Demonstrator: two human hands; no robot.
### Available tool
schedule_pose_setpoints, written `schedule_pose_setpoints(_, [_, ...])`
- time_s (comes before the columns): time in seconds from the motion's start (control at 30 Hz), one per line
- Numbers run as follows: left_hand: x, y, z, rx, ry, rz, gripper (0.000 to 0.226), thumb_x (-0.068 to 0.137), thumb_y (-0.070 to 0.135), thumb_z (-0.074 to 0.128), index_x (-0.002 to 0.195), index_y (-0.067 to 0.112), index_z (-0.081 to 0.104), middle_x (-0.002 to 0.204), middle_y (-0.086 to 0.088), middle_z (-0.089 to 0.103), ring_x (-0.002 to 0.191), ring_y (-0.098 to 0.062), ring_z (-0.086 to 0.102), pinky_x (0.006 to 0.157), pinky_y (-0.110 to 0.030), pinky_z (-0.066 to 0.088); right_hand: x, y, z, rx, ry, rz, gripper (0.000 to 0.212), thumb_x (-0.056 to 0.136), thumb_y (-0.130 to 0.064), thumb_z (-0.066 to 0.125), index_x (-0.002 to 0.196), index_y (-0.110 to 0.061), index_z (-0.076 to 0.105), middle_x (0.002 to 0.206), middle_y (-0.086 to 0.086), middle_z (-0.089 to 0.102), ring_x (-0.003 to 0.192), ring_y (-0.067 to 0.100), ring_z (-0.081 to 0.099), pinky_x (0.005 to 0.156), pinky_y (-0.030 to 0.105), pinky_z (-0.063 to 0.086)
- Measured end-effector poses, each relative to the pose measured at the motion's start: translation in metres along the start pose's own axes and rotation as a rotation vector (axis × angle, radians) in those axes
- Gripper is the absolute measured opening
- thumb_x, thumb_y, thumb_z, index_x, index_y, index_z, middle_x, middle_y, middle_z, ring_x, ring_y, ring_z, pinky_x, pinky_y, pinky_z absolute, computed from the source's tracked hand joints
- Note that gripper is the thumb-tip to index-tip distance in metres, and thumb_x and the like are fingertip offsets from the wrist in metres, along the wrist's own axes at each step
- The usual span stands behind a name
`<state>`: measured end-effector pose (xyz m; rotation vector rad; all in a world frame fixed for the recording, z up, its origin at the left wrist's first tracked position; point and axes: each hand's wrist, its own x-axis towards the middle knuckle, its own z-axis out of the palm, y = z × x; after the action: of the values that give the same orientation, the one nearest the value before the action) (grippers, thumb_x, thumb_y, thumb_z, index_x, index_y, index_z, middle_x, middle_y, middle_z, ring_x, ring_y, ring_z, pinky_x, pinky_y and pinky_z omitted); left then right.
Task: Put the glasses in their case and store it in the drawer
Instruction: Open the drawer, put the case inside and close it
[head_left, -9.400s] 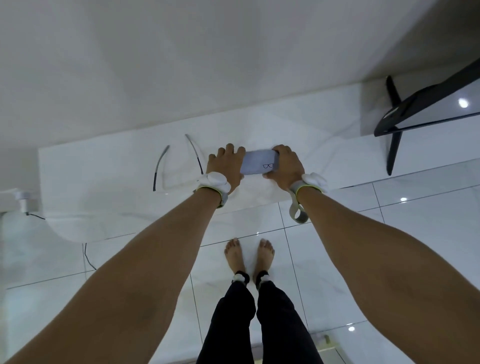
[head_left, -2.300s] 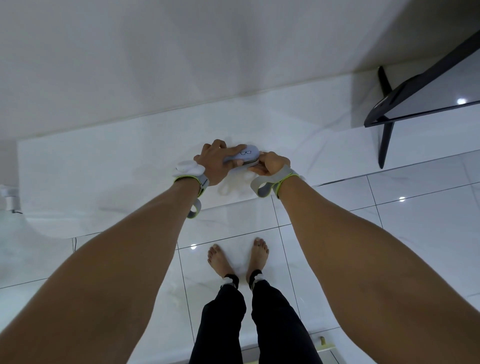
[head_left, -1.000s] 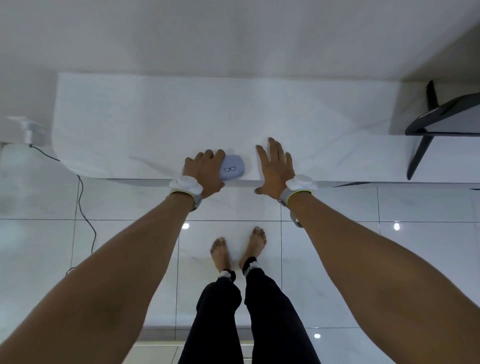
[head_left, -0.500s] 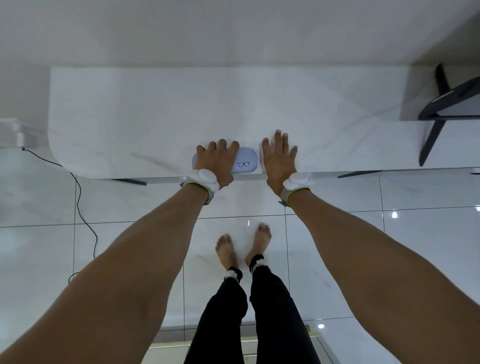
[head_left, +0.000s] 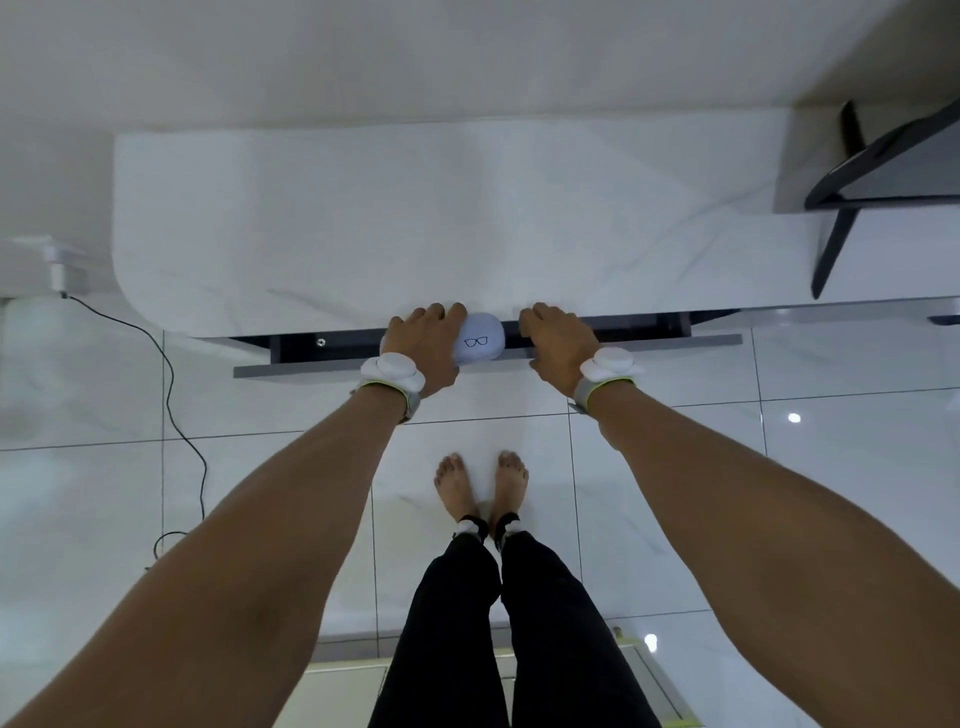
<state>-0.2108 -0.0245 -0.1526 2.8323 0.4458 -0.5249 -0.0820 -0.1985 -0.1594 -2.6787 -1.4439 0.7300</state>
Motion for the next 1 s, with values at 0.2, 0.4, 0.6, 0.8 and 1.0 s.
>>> schedule_pose_setpoints(0.2, [-0.026, -0.003, 0.016, -0.091, 0.033, -0.075, 0.051, 0.071, 0.025, 0.07, 0.117, 0.013, 0.051, 0.103, -0.007, 0.066, 0.093, -0.033, 0.063, 0.067, -0.038, 0.05, -0.008, -0.011, 0.004, 0.039, -0.175, 0.119, 0.03, 0.092, -0.024, 0.061, 0.115, -0.006, 0.06, 0.113, 0.013, 0.066, 0.1, 0.032, 0.064, 0.07, 0.03, 0.044])
schedule_pose_setpoints(0.4, [-0.023, -0.002, 0.012, -0.159, -0.276, -0.179, 0.051, 0.072, 0.029, 0.071, 0.115, 0.015, 0.049, 0.104, -0.009, 0.067, 0.078, -0.031, 0.059, 0.064, -0.033, 0.047, 0.002, -0.015, -0.01, 0.068, -0.391, 0.165, 0.031, 0.072, -0.034, 0.081, 0.092, -0.011, 0.073, 0.092, 0.007, 0.073, 0.084, 0.028, 0.07, 0.074, 0.031, 0.057])
schedule_pose_setpoints(0.6, [-0.034, 0.006, 0.027, -0.163, -0.468, -0.107, 0.068, 0.073, 0.029, 0.077, 0.133, 0.016, 0.048, 0.12, -0.01, 0.066, 0.103, -0.035, 0.065, 0.082, -0.035, 0.053, -0.008, -0.015, 0.006, 0.146, -0.563, 0.142, 0.035, 0.059, -0.038, 0.089, 0.082, -0.016, 0.077, 0.087, 0.0, 0.078, 0.081, 0.024, 0.073, 0.078, 0.034, 0.059])
schedule_pose_setpoints(0.8, [-0.032, 0.0, 0.028, -0.184, -0.512, -0.113, 0.075, 0.067, 0.038, 0.078, 0.133, 0.021, 0.046, 0.115, -0.009, 0.068, 0.096, -0.034, 0.066, 0.08, -0.037, 0.056, -0.004, -0.009, 0.011, 0.445, -0.677, 0.194, 0.061, 0.067, -0.042, 0.083, 0.122, -0.02, 0.068, 0.121, -0.006, 0.064, 0.114, 0.02, 0.059, 0.104, 0.035, 0.046])
schedule_pose_setpoints(1.0, [-0.009, -0.025, 0.019, -0.261, -0.526, -0.123, 0.079, 0.057, 0.043, 0.077, 0.128, 0.023, 0.047, 0.11, -0.004, 0.067, 0.09, -0.029, 0.065, 0.08, -0.038, 0.057, 0.021, -0.025, 0.026, 1.354, -0.723, 0.528, 0.056, 0.091, -0.034, 0.066, 0.138, -0.011, 0.047, 0.129, 0.011, 0.061, 0.117, 0.028, 0.06, 0.108, 0.039, 0.045])
